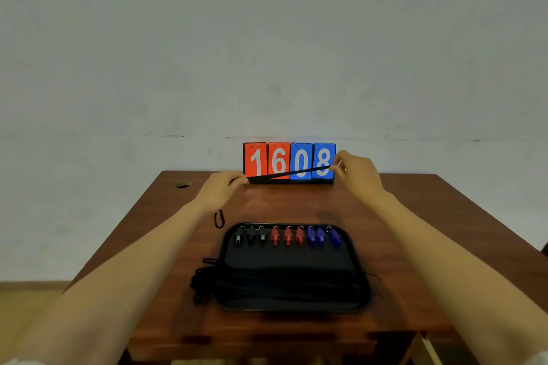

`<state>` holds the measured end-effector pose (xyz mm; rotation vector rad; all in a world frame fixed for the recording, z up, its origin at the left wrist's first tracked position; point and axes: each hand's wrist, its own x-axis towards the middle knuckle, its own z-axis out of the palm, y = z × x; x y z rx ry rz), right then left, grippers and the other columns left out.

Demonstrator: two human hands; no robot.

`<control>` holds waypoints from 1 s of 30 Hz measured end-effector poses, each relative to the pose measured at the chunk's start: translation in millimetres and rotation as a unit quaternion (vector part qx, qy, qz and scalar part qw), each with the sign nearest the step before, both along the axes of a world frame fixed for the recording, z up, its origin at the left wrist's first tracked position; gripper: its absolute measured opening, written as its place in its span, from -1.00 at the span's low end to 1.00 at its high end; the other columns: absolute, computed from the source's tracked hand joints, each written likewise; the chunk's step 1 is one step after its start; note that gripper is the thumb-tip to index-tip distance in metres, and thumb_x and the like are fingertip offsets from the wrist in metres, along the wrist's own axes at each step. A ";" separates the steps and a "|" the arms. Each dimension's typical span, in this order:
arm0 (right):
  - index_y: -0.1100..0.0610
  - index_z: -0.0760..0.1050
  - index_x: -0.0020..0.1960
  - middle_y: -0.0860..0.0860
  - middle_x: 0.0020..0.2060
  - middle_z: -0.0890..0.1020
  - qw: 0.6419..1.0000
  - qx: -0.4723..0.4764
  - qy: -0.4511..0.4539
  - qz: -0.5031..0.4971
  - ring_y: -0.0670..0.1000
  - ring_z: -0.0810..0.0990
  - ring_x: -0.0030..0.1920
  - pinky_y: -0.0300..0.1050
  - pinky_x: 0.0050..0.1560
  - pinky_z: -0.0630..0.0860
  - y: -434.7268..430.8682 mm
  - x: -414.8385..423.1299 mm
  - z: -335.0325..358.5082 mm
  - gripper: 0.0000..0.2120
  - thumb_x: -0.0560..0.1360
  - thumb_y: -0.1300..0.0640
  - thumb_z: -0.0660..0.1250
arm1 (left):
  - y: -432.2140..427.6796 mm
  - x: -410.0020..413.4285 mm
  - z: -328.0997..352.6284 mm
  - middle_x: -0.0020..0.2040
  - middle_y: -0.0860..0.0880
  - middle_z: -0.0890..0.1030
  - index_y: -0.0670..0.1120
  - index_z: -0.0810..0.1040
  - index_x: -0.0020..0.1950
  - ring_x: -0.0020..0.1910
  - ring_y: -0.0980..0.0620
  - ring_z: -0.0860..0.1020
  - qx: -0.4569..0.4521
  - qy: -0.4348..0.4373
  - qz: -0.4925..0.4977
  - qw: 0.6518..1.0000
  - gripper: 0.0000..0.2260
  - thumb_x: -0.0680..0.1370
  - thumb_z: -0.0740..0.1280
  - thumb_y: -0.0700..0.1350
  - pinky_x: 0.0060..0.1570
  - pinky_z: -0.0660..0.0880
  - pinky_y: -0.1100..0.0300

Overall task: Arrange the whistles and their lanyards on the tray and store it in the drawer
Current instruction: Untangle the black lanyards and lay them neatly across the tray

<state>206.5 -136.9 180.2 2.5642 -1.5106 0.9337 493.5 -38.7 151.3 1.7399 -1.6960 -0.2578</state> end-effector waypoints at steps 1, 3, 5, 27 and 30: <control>0.22 0.51 0.06 0.14 -0.10 0.68 1.000 0.009 0.004 -0.005 0.17 0.62 -0.11 -0.12 -0.17 0.40 3.5 -3.0 -5.2 -0.81 0.57 0.11 0.26 | 4.1 1.6 -5.1 -0.05 0.08 0.57 -0.12 0.61 0.10 -0.04 0.10 0.50 0.006 -0.002 0.009 1.000 -0.75 0.62 0.18 -0.06 -0.09 0.35 0.30; 0.22 0.52 0.03 0.13 -0.10 0.67 1.000 0.021 0.011 -0.016 0.16 0.62 -0.10 -0.14 -0.17 0.38 9.8 -9.0 -15.2 -0.81 0.57 0.09 0.27 | 11.1 4.4 -15.6 0.03 0.05 0.57 -0.13 0.59 0.16 0.05 0.06 0.51 0.029 -0.001 0.021 0.999 -0.73 0.62 0.18 -0.05 0.04 0.35 0.24; 0.21 0.52 0.03 0.13 -0.10 0.67 0.999 0.028 0.013 -0.028 0.17 0.61 -0.10 -0.10 -0.15 0.40 15.9 -14.8 -25.0 -0.81 0.56 0.09 0.27 | 18.4 8.1 -25.5 -0.01 0.02 0.58 -0.12 0.58 0.19 0.04 0.00 0.53 0.059 -0.005 0.032 0.998 -0.73 0.63 0.17 -0.06 0.02 0.36 0.21; 0.17 0.49 -0.20 0.04 -0.30 0.55 0.935 0.326 0.116 -0.070 0.07 0.51 -0.25 -0.11 -0.24 0.42 62.0 -78.4 -137.0 -0.81 0.55 0.11 0.31 | 84.7 13.2 -128.3 -0.21 0.03 0.62 -0.05 0.52 -0.07 -0.12 -0.19 0.59 0.224 -0.032 0.020 0.974 -0.90 0.60 0.24 -0.10 -0.22 0.42 0.13; 0.17 0.28 -0.42 0.08 -0.43 0.45 0.931 0.342 0.118 -0.054 0.05 0.37 -0.42 -0.14 -0.35 0.33 65.8 -81.0 -140.2 -0.59 0.53 0.15 0.35 | 87.8 11.6 -131.7 -0.15 0.00 0.65 -0.01 0.59 -0.11 -0.19 -0.11 0.59 0.230 -0.059 0.020 0.971 -0.90 0.57 0.30 -0.10 -0.24 0.43 0.14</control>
